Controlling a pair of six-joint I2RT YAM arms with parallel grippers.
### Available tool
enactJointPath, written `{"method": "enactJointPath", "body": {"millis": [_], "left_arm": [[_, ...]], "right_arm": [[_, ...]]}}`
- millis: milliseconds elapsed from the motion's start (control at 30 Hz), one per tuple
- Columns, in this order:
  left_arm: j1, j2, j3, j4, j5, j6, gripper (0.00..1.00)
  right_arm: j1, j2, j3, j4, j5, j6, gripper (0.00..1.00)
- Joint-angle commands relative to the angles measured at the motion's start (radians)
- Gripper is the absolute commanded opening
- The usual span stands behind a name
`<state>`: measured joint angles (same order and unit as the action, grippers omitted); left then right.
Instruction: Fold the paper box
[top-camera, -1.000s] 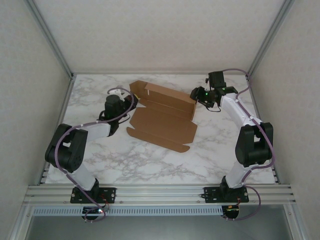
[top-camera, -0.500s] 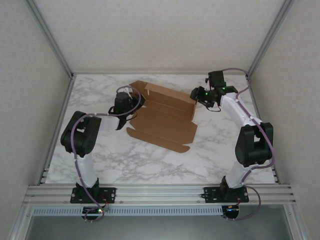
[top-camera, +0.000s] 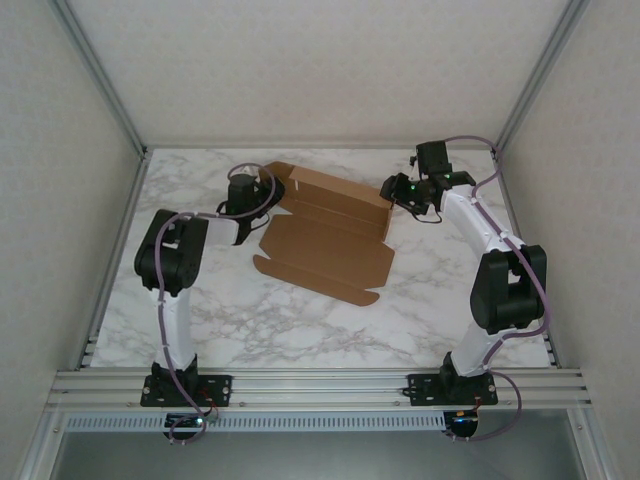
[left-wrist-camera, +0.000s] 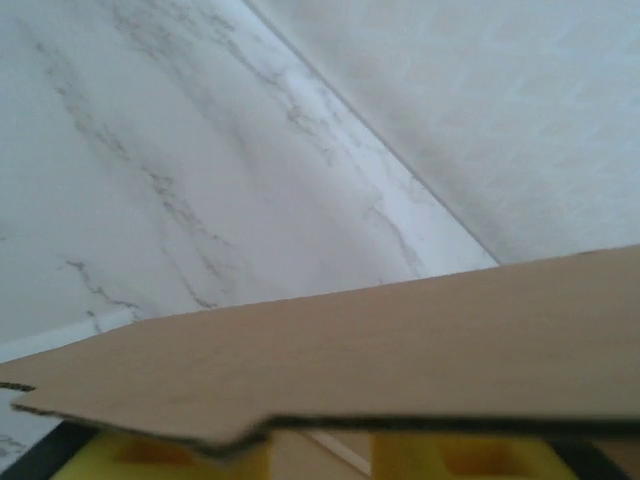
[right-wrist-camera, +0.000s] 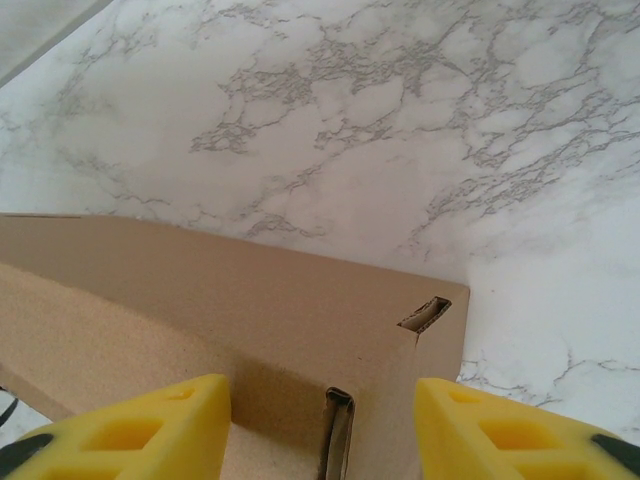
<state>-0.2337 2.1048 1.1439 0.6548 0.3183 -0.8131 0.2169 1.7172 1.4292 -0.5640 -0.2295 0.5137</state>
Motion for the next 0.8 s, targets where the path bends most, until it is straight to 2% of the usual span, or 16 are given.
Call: {"method": "enactJointPath", "body": {"millis": [0, 200, 767], "left_arm": [[0.005, 0.042, 0.029, -0.006, 0.004, -0.017, 0.37], [0.005, 0.077, 0.041, -0.001, 0.006, -0.045, 0.42], [-0.012, 0.090, 0.010, 0.170, 0.170, -0.146, 0.43]], "right_arm": [[0.009, 0.014, 0.029, -0.034, 0.007, -0.014, 0.51], [0.010, 0.012, 0.028, -0.036, 0.004, -0.015, 0.51], [0.012, 0.012, 0.021, -0.034, 0.001, -0.013, 0.51]]}}
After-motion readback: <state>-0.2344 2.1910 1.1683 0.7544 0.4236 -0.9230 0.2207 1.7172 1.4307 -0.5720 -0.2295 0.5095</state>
